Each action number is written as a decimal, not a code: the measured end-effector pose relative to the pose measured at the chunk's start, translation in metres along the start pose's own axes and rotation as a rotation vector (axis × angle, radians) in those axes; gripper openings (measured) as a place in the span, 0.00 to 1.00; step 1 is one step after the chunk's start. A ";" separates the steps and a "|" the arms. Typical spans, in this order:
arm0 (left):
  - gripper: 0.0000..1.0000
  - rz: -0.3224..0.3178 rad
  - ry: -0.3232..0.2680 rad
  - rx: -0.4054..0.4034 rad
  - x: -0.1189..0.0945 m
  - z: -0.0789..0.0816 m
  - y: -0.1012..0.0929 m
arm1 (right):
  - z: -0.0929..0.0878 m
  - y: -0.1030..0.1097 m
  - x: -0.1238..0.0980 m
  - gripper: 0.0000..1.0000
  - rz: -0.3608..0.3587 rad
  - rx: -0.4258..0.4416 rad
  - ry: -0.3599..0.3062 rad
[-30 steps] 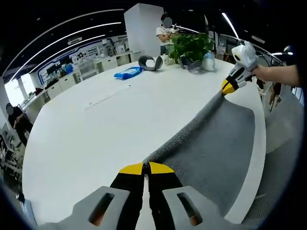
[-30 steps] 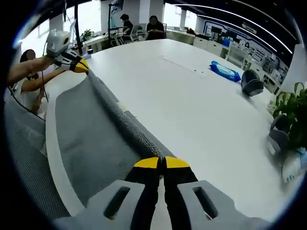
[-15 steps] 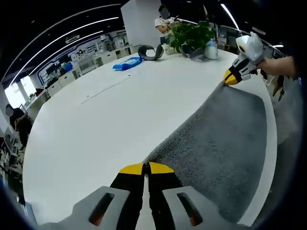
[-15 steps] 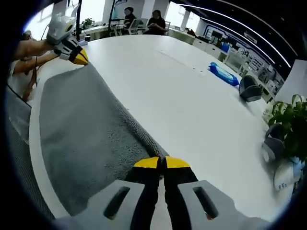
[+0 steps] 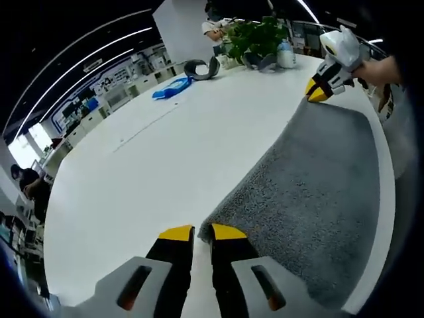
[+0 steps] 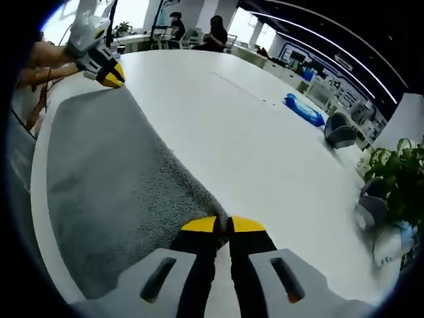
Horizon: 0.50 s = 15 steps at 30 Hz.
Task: Fold the towel on the table until its edges align and the towel forms a compact rectangular stack.
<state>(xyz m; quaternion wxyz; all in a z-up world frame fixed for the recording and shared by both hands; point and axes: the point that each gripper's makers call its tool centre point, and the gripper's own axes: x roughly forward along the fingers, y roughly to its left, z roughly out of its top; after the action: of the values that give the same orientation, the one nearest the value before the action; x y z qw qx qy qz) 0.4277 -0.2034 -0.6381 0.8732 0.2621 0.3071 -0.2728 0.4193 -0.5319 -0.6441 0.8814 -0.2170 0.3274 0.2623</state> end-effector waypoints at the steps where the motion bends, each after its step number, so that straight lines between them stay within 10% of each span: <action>1: 0.12 0.000 -0.003 -0.002 0.000 0.000 0.000 | -0.003 -0.004 -0.002 0.05 -0.008 0.033 0.000; 9: 0.13 0.019 -0.003 -0.025 -0.002 -0.002 0.001 | -0.008 -0.018 -0.005 0.12 -0.006 0.351 -0.066; 15: 0.14 -0.011 -0.086 -0.095 -0.013 0.007 -0.002 | -0.007 -0.022 -0.012 0.06 -0.004 0.388 -0.097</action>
<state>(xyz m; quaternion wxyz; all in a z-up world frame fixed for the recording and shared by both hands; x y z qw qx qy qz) 0.4206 -0.2050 -0.6252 0.8956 0.2067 0.2834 -0.2736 0.4216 -0.5565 -0.6356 0.9220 -0.0309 0.3285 0.2028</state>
